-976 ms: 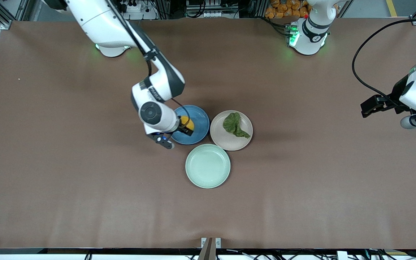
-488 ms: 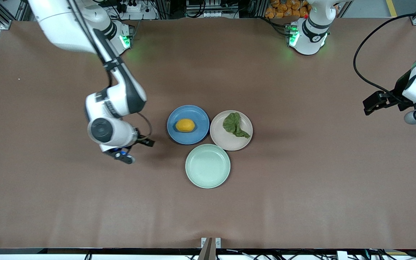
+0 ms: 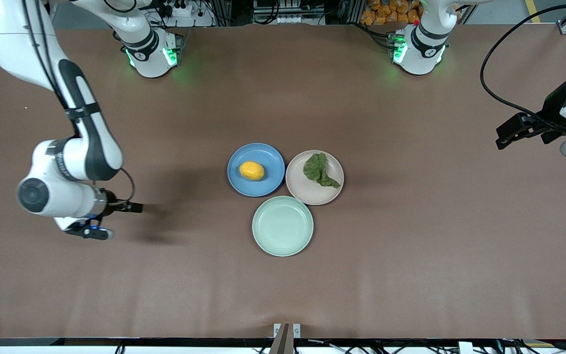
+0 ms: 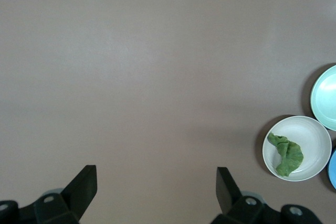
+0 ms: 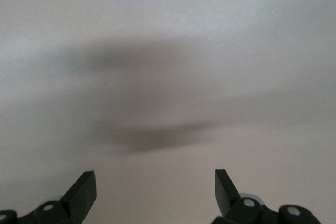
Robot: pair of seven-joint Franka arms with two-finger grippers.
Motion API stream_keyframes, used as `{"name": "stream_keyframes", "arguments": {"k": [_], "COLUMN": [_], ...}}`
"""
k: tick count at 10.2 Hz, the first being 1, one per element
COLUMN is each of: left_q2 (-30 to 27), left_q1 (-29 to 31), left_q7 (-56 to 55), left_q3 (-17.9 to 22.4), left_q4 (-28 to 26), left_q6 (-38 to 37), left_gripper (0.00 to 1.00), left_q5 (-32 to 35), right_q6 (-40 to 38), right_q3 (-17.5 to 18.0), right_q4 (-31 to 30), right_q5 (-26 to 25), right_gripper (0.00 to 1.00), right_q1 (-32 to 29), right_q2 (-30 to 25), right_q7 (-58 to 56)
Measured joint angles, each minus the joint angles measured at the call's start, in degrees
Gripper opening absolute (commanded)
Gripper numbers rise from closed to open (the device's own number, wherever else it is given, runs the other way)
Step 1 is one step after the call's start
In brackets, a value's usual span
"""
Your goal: Place lemon and lettuce in plates
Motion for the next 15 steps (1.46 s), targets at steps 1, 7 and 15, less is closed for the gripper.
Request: {"name": "stream_keyframes", "arguments": {"k": [1,7,15], "left_q2": [-0.11,-1.34,-1.47], "left_q1": [-0.04,-0.01,0.25], "left_q7": [0.15,6.42,8.53], "left_q3": [0.02,0.33,1.04], "left_q4": [-0.10,-1.32,-1.38], "left_q6": [-0.03,-0.08,-0.08], "left_gripper": [1.00,1.00,1.00], "left_q5": [-0.60,-0.71,-0.71], "right_q6": [0.53,10.97,-5.55], "right_q3": [0.23,0.87,0.89], "right_q4": [-0.01,-16.09,-14.02], "right_q5": [-1.29,-1.98,-2.40], "right_gripper": [1.00,1.00,1.00], "right_q1": [-0.01,0.53,0.52], "right_q2": [-0.09,-12.21,-32.46], "right_q7": [-0.57,-6.95,-7.10]}}
